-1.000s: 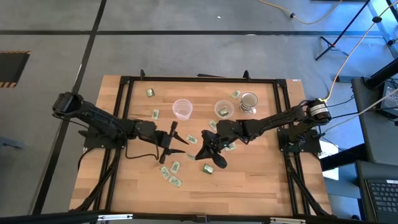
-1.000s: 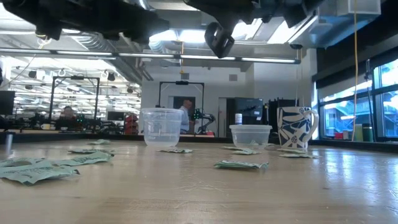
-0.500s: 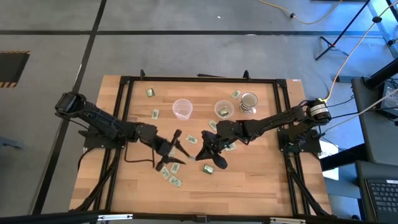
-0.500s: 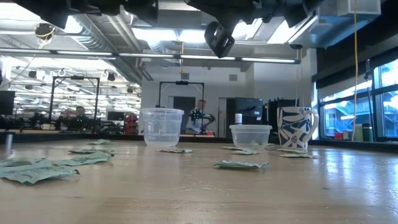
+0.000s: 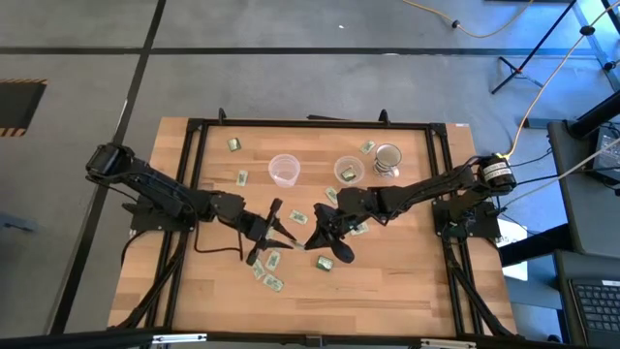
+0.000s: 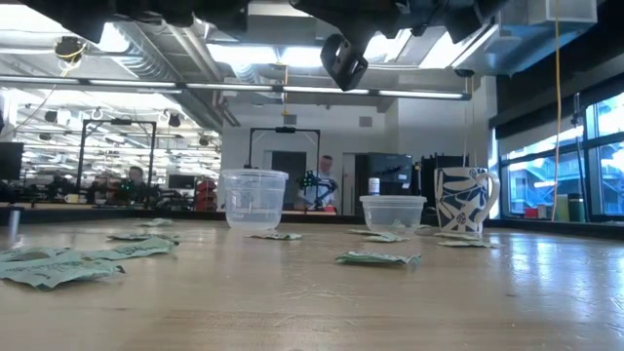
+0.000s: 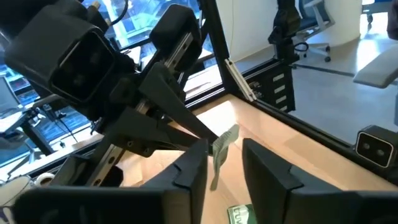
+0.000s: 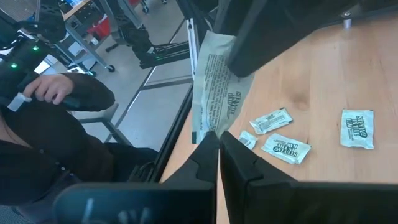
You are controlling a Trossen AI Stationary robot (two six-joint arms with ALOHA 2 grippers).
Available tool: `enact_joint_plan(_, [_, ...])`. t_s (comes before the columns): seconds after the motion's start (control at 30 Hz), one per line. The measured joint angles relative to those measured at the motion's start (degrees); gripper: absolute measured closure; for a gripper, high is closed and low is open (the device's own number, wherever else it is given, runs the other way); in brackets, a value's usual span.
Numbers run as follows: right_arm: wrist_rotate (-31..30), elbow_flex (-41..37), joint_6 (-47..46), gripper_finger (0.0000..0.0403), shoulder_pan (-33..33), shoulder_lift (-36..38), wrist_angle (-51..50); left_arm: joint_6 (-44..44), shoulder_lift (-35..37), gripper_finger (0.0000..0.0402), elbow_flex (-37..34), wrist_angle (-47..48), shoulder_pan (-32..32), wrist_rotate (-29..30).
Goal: Pick and place Stevia / Truvia into bins
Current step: Put the white stevia packet into the large transparent container
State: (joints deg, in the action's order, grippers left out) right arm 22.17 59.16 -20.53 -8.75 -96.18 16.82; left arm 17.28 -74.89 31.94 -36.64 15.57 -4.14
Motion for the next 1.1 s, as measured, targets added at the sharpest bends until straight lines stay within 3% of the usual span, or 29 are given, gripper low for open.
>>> enact_joint_plan(0.3, [0.00,0.00,-0.09,0.0396,0.00,0.02,0.02,-0.02,0.00,0.0394,0.00,0.01,0.02,-0.48])
enact_joint_plan(0.47, [-0.01,-0.02,0.10,0.0390,0.01,0.02,0.04,-0.02,0.00,0.0398,0.00,0.21,0.02,-0.52])
enact_joint_plan(0.83, [-0.02,-0.07,0.09,0.0267,0.18,0.39,-4.69,-0.23,0.04,0.0399,-0.01,1.88,0.02,0.43])
enact_joint_plan(1.0, [-0.76,-0.07,-0.06,0.0242,1.13,0.39,-10.24,-0.16,1.48,0.0399,-0.02,6.71,0.02,9.76])
enact_joint_plan(1.1, [-6.08,-0.07,0.02,0.0241,1.38,0.39,-14.69,1.21,2.10,0.0399,-0.04,9.82,-0.15,23.16])
